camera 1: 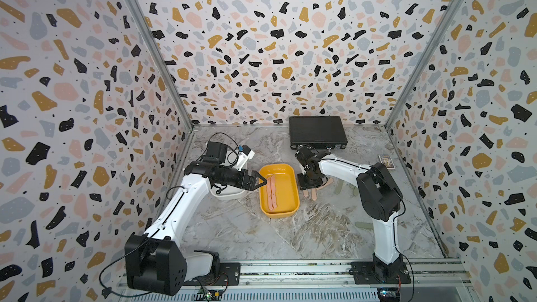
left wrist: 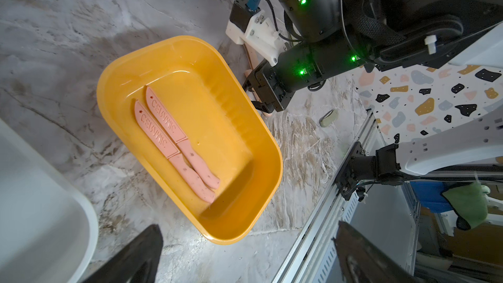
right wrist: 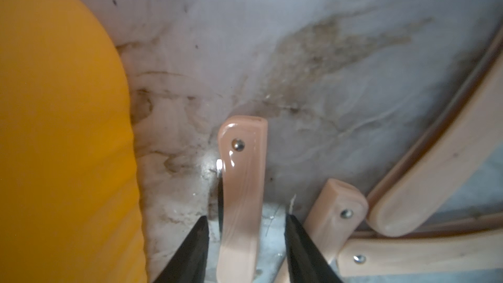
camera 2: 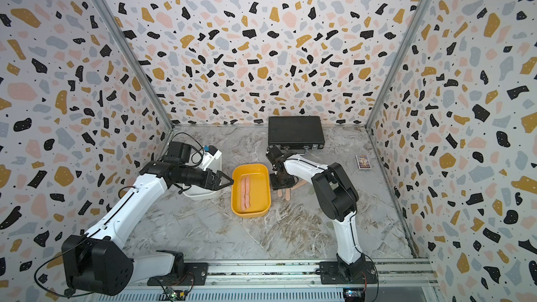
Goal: Place the fruit knives into the storage box by color
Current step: Pick up the fruit knife from the center of the board.
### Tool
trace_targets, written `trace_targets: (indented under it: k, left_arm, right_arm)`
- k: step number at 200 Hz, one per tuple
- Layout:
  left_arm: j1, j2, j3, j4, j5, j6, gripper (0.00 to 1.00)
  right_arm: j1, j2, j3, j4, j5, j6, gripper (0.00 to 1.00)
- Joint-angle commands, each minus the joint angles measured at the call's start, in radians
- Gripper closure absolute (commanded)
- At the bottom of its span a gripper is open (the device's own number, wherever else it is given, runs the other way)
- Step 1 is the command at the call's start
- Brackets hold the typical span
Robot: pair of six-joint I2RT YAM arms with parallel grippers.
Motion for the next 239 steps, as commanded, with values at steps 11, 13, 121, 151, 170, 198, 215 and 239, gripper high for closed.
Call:
trace_targets:
  k: [11, 13, 121, 151, 170, 198, 215, 239]
  left_arm:
    - [0.004, 0.003, -0.016, 0.016, 0.037, -0.006, 0.01]
    - [0.004, 0.003, -0.017, 0.017, 0.037, -0.006, 0.01]
    - [-0.029, 0.026, -0.042, 0.026, 0.059, -0.004, 0.01]
    - [-0.06, 0.027, -0.046, 0.029, 0.053, 0.001, 0.01]
    - [-0.071, 0.027, -0.049, 0.031, 0.051, 0.001, 0.01]
    - [-0.083, 0.028, -0.053, 0.034, 0.047, 0.004, 0.01]
    - [-0.092, 0.029, -0.055, 0.037, 0.044, 0.006, 0.01]
    - [-0.096, 0.029, -0.056, 0.037, 0.034, 0.011, 0.01]
  right_arm:
    - [0.033, 0.017, 0.051, -0.074, 0.074, -0.019, 0.52]
    - [0.035, 0.018, 0.051, -0.075, 0.077, -0.02, 0.52]
    - [0.051, -0.029, -0.07, -0.069, 0.123, -0.025, 0.74]
    - [0.051, -0.072, -0.134, -0.05, 0.108, -0.013, 0.75]
    - [0.053, -0.106, -0.18, -0.036, 0.095, 0.0, 0.75]
    - [0.061, -0.153, -0.244, -0.02, 0.083, 0.02, 0.75]
    - [0.066, -0.176, -0.279, -0.012, 0.074, 0.03, 0.75]
    - [0.08, -0.197, -0.316, -0.002, 0.062, 0.043, 0.75]
